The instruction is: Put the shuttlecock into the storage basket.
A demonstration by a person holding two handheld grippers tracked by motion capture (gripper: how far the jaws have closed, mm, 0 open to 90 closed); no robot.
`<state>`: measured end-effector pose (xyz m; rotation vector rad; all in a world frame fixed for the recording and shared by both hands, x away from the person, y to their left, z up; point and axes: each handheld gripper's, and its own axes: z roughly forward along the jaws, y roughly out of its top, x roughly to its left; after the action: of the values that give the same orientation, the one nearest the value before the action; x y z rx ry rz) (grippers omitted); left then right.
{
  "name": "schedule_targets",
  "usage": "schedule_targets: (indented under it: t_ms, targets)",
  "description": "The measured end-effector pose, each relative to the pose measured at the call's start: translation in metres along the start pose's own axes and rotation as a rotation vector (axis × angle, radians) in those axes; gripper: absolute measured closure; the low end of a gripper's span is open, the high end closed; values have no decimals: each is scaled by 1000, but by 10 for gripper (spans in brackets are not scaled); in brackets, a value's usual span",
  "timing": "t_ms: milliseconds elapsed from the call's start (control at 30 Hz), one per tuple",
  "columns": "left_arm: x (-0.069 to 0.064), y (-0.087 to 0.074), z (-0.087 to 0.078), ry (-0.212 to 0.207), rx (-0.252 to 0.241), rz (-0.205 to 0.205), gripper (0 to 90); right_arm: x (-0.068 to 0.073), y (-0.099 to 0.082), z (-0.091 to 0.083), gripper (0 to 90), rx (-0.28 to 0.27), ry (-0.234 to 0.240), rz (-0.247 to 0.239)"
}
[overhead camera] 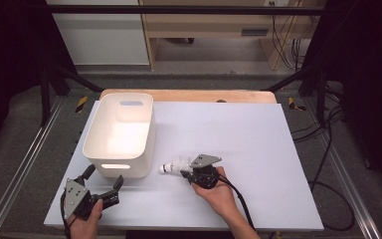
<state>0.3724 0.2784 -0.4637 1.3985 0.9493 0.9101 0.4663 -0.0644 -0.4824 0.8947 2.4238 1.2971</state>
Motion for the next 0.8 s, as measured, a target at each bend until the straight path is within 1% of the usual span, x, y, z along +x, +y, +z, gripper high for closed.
schedule_targets:
  t_ms: [200, 300, 467, 600, 800]
  targets:
    - [1, 0, 0, 2, -2, -6, 6, -2, 0, 0, 887, -6, 4, -1]
    - [2, 0, -1, 2, -3, -4, 5, -1, 0, 0, 891, -9, 3, -6]
    - [2, -1, -1, 5, -3, -10, 6, -2, 0, 0, 896, -10, 7, -9]
    - [0, 0, 0, 1, -2, -4, 6, -3, 0, -2, 896, -18, 10, -10]
    - [1, 0, 0, 3, -2, -4, 5, -3, 1, -7, 897, -32, 10, -14]
